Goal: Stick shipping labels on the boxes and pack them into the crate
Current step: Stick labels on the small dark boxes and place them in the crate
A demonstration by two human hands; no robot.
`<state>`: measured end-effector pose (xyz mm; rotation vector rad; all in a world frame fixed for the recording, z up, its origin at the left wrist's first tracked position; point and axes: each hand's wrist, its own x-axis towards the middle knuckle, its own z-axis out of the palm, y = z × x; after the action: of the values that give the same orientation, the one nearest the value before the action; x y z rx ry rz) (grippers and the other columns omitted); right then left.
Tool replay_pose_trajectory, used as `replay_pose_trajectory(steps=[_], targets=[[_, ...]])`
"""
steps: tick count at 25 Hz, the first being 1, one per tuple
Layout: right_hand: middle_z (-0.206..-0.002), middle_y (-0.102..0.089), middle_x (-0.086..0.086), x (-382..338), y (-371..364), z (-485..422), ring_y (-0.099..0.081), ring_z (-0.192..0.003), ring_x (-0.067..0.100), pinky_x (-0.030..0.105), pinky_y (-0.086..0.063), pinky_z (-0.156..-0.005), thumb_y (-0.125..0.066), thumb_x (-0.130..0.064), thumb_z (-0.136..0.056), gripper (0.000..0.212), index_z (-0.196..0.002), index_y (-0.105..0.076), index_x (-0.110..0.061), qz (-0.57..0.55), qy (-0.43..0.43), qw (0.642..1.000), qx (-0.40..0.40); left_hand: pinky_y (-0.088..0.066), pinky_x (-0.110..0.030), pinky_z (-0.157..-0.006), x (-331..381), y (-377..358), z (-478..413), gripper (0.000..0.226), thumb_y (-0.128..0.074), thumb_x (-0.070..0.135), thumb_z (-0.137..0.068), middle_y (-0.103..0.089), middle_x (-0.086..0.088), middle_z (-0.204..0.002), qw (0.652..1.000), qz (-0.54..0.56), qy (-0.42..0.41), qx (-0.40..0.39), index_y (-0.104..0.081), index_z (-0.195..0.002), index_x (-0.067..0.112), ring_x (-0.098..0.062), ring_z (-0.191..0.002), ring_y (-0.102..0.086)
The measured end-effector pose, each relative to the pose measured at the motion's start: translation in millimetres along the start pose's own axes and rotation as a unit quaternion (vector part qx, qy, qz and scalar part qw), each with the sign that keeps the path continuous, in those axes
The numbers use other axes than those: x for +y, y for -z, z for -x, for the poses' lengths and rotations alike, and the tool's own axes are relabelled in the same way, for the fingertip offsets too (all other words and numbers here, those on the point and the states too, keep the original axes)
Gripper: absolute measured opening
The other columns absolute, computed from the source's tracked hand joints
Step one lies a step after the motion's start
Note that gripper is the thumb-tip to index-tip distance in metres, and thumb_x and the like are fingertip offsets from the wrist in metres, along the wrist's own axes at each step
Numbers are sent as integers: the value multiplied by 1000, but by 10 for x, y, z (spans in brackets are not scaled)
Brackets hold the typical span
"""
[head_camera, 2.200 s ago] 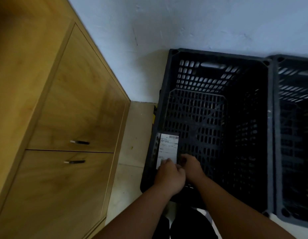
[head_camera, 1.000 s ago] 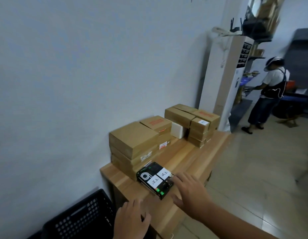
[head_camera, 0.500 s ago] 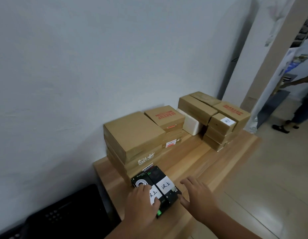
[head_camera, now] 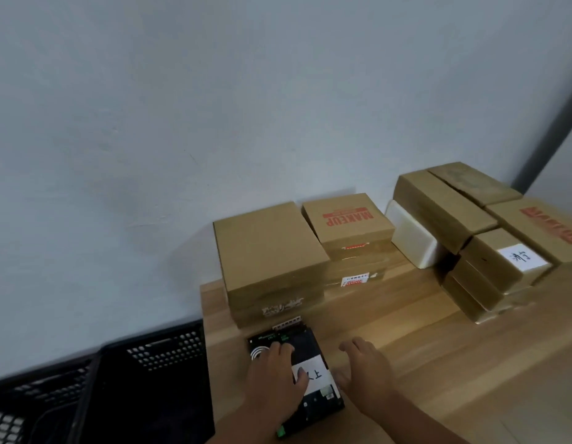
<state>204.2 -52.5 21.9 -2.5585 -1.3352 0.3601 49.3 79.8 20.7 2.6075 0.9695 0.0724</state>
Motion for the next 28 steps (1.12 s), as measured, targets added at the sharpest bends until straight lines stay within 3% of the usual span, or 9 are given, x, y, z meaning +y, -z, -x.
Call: replay_pose_trajectory(steps=[8,12,15,19,21,23,25,28], targets=[[-142,-47,-3,264,-464,-347,-45,-130,16,28,-42,-103,-60,-47,-94,60,-145,-46,-20,-92,-11,991,-101,-45,-23,-94,115,-524,-95,48,-45,47,-94,-60,9,-129,998,26,47,-27,-50,-138,29,-8,-116,-54],[-124,-52,-1,255,-695,-299,-48,-117,15,28,-48,-95,-62,-40,-91,47,-133,-55,-21,-134,19,977,-163,-41,-25,-108,121,-686,1,51,-46,37,-94,-60,2,-140,999,10,38,-37,-53,-142,19,-14,-124,-54],[-133,-48,0,248,-774,-267,-45,-124,17,25,-45,-98,-62,-32,-92,46,-136,-55,-20,-158,33,976,-145,-33,-31,-119,146,-707,1,53,-48,32,-94,-61,-4,-139,999,-9,34,-37,-53,-143,12,-20,-127,-54],[-142,-39,0,196,-753,-274,-35,-134,16,27,-41,-104,-61,-34,-94,40,-132,-63,-22,-175,2,977,-121,-30,-31,-119,206,-678,-45,47,-45,25,-96,-62,-3,-136,998,-30,45,-37,-53,-140,14,-20,-124,-53],[-133,-47,-1,140,-712,-301,-47,-125,13,22,-46,-96,-65,-32,-94,32,-123,-68,-21,-241,-58,962,-117,-25,-33,-122,221,-672,-59,52,-48,19,-96,-57,-6,-143,996,-49,45,-64,-45,-147,11,-23,-130,-51],[-115,-63,-3,91,-675,-329,-63,-95,5,18,-57,-72,-68,-25,-93,20,-112,-72,-21,-337,-123,925,-129,-26,-33,-121,233,-657,-82,60,-52,16,-95,-53,-8,-148,994,-51,42,-86,-37,-153,8,-24,-134,-49],[-107,-71,-4,71,-660,-338,-66,-85,4,15,-51,-54,-67,-24,-93,22,-114,-73,-21,-402,-183,883,-156,-29,-32,-119,255,-656,-88,64,-53,16,-96,-49,-9,-152,994,-33,40,-96,-33,-156,7,-23,-137,-47],[-109,-70,-4,97,-684,-323,-63,-94,7,19,-49,-64,-68,-23,-91,30,-120,-72,-17,-429,-224,862,-149,-34,-35,-116,318,-672,-38,68,-51,15,-100,-39,-11,-160,991,5,66,-115,-20,-161,11,-24,-143,-41]])
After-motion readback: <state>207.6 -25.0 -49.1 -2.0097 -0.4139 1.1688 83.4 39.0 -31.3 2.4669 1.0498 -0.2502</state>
